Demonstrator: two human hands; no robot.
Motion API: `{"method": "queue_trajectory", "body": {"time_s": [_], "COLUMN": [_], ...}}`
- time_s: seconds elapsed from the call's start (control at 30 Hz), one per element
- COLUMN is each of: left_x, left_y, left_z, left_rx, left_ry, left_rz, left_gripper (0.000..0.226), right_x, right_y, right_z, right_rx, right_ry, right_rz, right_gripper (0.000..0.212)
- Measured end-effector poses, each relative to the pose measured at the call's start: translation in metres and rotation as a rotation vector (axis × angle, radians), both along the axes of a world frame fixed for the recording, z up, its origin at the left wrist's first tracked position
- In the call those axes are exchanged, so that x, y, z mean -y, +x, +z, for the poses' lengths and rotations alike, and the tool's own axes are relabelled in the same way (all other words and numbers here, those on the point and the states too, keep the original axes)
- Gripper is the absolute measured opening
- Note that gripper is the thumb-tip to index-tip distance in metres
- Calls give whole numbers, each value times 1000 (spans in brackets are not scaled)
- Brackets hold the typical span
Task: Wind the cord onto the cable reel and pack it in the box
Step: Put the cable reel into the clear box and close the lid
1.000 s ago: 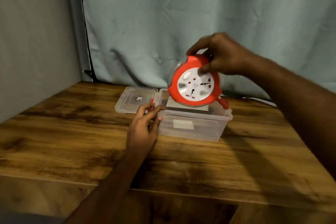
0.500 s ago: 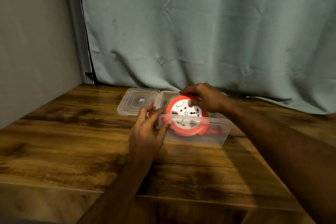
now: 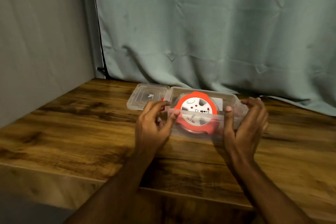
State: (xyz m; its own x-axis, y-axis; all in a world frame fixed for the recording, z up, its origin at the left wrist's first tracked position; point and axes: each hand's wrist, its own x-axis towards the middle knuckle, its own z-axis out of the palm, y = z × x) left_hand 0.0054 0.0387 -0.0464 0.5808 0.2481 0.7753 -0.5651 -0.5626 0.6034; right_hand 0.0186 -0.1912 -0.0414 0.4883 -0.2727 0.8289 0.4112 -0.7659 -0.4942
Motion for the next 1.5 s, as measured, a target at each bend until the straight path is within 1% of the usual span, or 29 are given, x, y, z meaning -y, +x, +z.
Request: {"method": "queue_trajectory", "body": {"time_s": [0.07,0.13,0.17,0.2,0.27,0.3,0.33,0.37,0.4,0.47,0.53,0.57,0.67,0.73,0.8,0.87,0.9,0.97,1.0,1.03,1.1,1.17,1.2,1.27,1.33,1.4,1.5], "left_x": [-6,-15,-22,-29,-43,-49,-53,-59,-63,-69,-72,-76,-84,-84,-78,-66,-57,-41,-34,-27,-16,-3,3,10,11,6,0], "left_y": [2,16,27,38,60,68,75,79,82,86,89,91,100,105,103,89,79,59,53,50,50,53,54,58,63,66,64], "left_z": [6,11,14,16,15,11,7,4,3,5,12,16,33,55,85,117,132,158,167,173,175,162,153,133,115,103,94], "left_rx": [2,-45,-94,-170,-396,-506,-586,-615,-603,-538,-508,-491,-380,-270,-144,-22,38,115,94,26,-177,-370,-437,-521,-551,-588,-614], "left_ry": [-78,-96,-65,6,249,386,506,588,632,691,780,780,668,529,303,77,-37,-257,-355,-449,-592,-645,-655,-659,-645,-567,-353], "left_rz": [20,152,213,253,255,258,271,289,303,316,313,308,306,310,299,239,169,-23,-106,-172,-288,-369,-379,-333,-245,-135,-26], "left_gripper": [28,20,15,21,47,54,54,46,34,14,6,4,12,13,21,30,31,25,21,20,23,22,23,24,21,21,17], "right_x": [3,2,2,2,5,6,7,6,6,6,6,6,3,2,2,2,1,1,0,0,0,2,4,7,8,6,3], "right_y": [1,2,4,5,9,10,10,10,10,8,7,8,7,7,8,8,8,8,8,8,7,5,4,4,5,6,9], "right_z": [-3,-4,-5,-6,-8,-9,-8,-9,-8,-9,-9,-8,-8,-7,-8,-8,-7,-7,-7,-6,-4,-2,-1,-1,-2,-1,-2], "right_rx": [-7,15,30,45,47,43,42,40,42,46,40,36,26,20,19,13,6,7,16,35,116,216,246,247,200,144,84], "right_ry": [17,16,23,33,51,59,61,57,48,30,27,28,41,44,42,40,44,51,57,81,204,347,406,506,556,554,496], "right_rz": [42,80,89,94,98,101,101,99,94,77,59,54,50,47,42,35,32,32,35,51,110,136,150,193,217,249,253], "right_gripper": [40,33,29,27,25,26,26,25,23,21,21,21,22,23,25,27,29,30,30,31,36,42,43,45,46,47,48]}}
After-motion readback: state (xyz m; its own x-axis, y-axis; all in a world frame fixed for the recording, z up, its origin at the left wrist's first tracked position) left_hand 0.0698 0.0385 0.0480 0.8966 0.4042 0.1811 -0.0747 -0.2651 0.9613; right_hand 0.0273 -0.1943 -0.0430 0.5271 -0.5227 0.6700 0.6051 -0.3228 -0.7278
